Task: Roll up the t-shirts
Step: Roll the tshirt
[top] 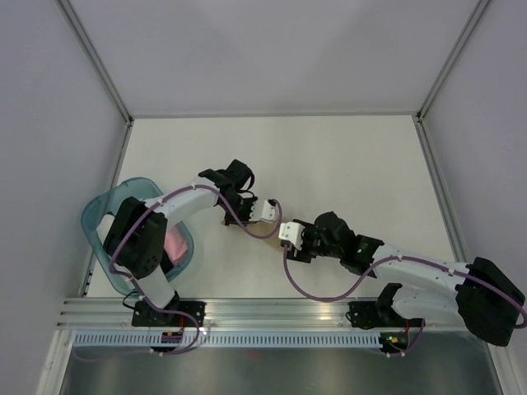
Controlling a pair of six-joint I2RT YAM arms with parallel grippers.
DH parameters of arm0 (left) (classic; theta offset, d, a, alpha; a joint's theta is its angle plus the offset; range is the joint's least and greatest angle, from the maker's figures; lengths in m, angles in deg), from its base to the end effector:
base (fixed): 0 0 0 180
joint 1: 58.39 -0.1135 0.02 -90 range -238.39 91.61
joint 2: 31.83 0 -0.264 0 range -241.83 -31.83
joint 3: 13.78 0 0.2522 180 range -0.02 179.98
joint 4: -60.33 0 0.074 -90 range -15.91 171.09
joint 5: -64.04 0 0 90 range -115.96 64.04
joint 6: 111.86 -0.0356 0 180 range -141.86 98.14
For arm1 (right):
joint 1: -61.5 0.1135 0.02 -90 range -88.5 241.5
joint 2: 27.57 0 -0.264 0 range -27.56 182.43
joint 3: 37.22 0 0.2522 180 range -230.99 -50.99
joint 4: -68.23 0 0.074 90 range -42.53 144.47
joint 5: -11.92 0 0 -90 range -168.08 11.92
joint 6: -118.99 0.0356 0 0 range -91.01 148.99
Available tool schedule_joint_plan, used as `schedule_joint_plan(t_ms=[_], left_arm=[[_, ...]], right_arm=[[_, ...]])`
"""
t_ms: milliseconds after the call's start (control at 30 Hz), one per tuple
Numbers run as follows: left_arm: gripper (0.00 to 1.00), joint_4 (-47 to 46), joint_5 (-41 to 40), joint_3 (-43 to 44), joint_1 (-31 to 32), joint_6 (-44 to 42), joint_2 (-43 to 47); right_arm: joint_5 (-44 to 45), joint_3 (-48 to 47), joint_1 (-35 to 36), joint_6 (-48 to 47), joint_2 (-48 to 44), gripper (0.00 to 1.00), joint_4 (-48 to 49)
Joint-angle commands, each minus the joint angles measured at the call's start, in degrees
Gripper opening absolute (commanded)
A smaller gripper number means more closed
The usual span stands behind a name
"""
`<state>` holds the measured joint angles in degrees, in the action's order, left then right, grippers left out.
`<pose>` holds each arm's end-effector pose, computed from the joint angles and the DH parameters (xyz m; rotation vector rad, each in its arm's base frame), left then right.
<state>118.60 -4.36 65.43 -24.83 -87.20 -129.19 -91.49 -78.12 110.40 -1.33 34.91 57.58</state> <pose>0.2583 -0.1871 0.1927 2.1555 1.7610 -0.4198 0.1413 0.1745 0.1969 -1.4737 1.5627 0.4396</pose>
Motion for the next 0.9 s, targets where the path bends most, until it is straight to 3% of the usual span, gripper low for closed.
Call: schedule_joint_plan(t_ms=[0, 200, 600, 700, 733, 767, 800, 833, 867], left_arm=[[0.02, 2.2, 3.2, 2.6, -0.1, 3.6, -0.4], [0.02, 2.2, 2.8, 2.1, -0.2, 4.6, 0.0], [0.04, 2.2, 1.9, 1.2, -0.3, 3.1, 0.4], [0.08, 2.2, 1.6, 0.4, -0.6, 2.1, 1.0], [0.16, 2.2, 1.5, 0.3, -0.6, 2.1, 1.5], [0.21, 2.2, 1.8, 0.2, -0.6, 2.1, 1.7], [0.28, 2.2, 1.8, -0.1, -0.6, 2.0, 2.1], [0.44, 1.8, 1.5, -0.3, -0.7, 2.6, 2.7], [0.5, 1.4, 1.3, -0.6, -0.9, 2.8, 3.3]], right_arm=[[5.8, -1.3, 6.3, -2.5, 4.1, 0.65, 4.5], [12.4, 1.9, 9.0, -1.4, 7.6, 0.67, 11.9], [18.5, -3.0, 8.6, -4.3, 17.1, 0.65, 4.2], [17.0, -4.8, 7.4, -4.0, 18.6, 0.53, 2.4], [16.6, -5.5, 7.3, -3.7, 19.0, 0.44, 2.1], [16.1, -6.7, 7.0, -3.3, 19.4, 0.27, 1.6], [15.9, -7.2, 6.9, -3.2, 20.5, 0.21, 0.4], [16.0, -7.5, 6.8, -3.2, 20.9, 0.11, 0.0], [16.0, -7.6, 6.8, -3.4, 21.3, 0.08, -0.5]])
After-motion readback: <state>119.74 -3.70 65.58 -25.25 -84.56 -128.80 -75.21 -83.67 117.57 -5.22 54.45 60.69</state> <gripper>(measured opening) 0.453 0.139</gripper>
